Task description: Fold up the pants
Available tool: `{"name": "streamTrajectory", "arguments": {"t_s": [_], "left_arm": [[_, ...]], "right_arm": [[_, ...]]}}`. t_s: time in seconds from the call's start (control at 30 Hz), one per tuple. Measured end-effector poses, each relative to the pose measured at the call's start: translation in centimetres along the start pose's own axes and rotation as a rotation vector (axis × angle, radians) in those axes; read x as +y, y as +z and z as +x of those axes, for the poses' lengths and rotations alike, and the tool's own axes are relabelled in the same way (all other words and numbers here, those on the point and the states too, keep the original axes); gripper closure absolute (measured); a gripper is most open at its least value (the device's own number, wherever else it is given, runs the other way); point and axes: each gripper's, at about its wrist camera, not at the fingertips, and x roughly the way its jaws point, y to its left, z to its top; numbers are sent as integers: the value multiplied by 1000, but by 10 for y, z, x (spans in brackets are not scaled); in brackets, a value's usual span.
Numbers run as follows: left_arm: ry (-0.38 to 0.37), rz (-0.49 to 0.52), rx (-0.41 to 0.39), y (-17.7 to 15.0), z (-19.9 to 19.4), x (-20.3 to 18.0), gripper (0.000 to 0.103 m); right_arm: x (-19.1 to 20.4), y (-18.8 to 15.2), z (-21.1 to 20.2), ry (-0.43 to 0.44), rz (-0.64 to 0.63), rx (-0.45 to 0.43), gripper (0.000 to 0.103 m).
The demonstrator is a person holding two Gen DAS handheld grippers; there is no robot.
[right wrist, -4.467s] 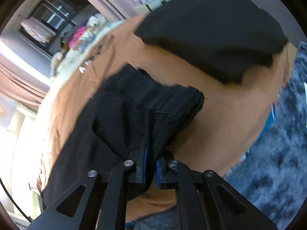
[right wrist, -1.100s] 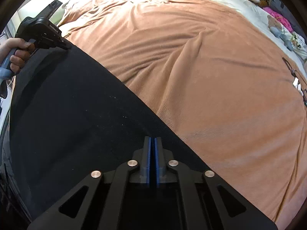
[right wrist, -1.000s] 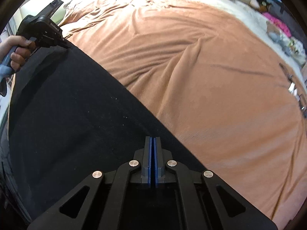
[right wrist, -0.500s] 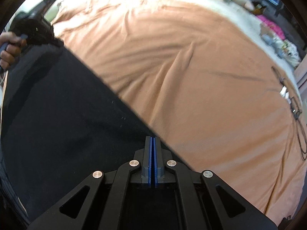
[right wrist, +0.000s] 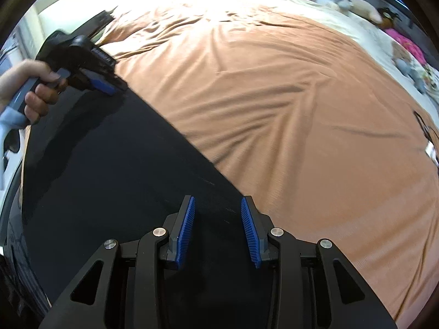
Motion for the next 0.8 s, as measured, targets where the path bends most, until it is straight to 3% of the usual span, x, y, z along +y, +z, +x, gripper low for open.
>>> {"name": "streamTrajectory", "arguments": {"t_s": [0.2, 0.27, 0.33, 0.37, 0.43, 0.47, 0.5, 0.8], "left_arm": [[37, -5, 12, 2, 6, -3, 64], [54, 0, -2, 1, 3, -1, 82], [17, 3, -13, 4, 1, -2, 97], [-5, -3, -17, 3, -2, 1, 99], [-27, -5, -28, 2, -7, 5, 100], [-34, -1, -36, 1, -9, 5, 100], [-43, 7, -43, 0, -12, 6, 100], [-93, 36, -107, 3, -37, 7, 101]], "right_arm": [[7, 18, 25, 22, -36, 30, 70], [8, 23, 33, 31, -52, 44, 70], [9, 26, 42, 40, -64, 60, 70], [8, 27, 45, 51, -69, 67, 70], [7, 29, 48, 75, -77, 65, 80], [7, 29, 49, 75, -89, 69, 98], [8, 30, 50, 51, -110, 73, 101], [17, 38, 22, -35, -114, -14, 103]]}}
